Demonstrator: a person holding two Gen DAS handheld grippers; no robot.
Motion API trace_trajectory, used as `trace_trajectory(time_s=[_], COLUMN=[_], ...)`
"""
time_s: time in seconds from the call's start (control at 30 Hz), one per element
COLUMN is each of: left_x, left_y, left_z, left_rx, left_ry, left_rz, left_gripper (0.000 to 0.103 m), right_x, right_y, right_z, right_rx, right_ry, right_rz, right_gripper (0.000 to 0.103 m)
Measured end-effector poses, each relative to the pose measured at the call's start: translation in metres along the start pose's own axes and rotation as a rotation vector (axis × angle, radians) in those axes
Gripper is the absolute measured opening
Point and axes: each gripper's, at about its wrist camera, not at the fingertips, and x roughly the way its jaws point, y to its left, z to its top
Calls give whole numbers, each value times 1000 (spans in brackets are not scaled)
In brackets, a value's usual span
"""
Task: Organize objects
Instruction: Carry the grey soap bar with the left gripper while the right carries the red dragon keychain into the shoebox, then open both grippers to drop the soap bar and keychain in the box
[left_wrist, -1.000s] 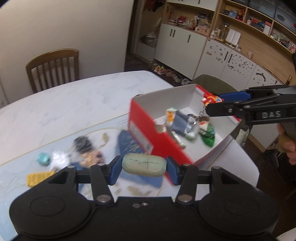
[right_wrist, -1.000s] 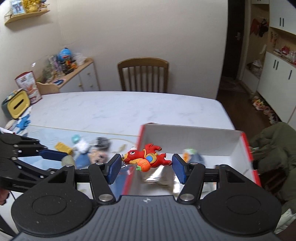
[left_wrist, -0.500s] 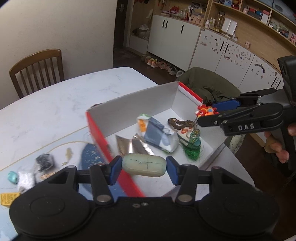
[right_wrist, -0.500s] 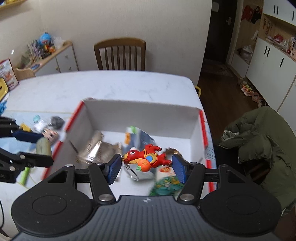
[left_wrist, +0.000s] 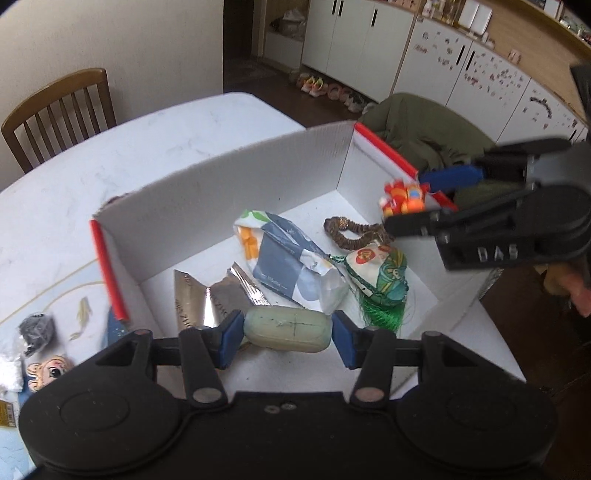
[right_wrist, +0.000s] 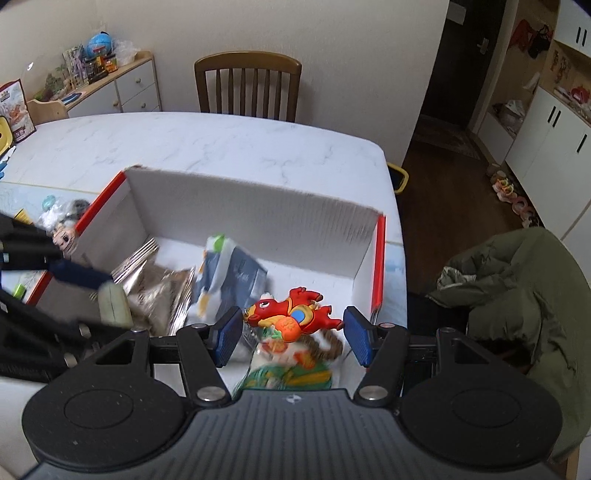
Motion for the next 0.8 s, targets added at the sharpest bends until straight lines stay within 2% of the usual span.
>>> trace_trajectory(time_s=[0.2,0.43,0.8], left_x=[24,52,75], left_y=[-5,-4,-8], left_z=[7,13,15], left_rx=[-8,-29,-26], left_ry=[53,133,217], left_rz=[15,15,1], left_gripper=[51,51,51], right_x=[32,62,64], right_y=[-2,3,7], right_z=[16,15,8], right_rx=[-3,-58,-118], right_ry=[24,81,93], right_rz=[18,27,39], right_gripper=[60,60,59])
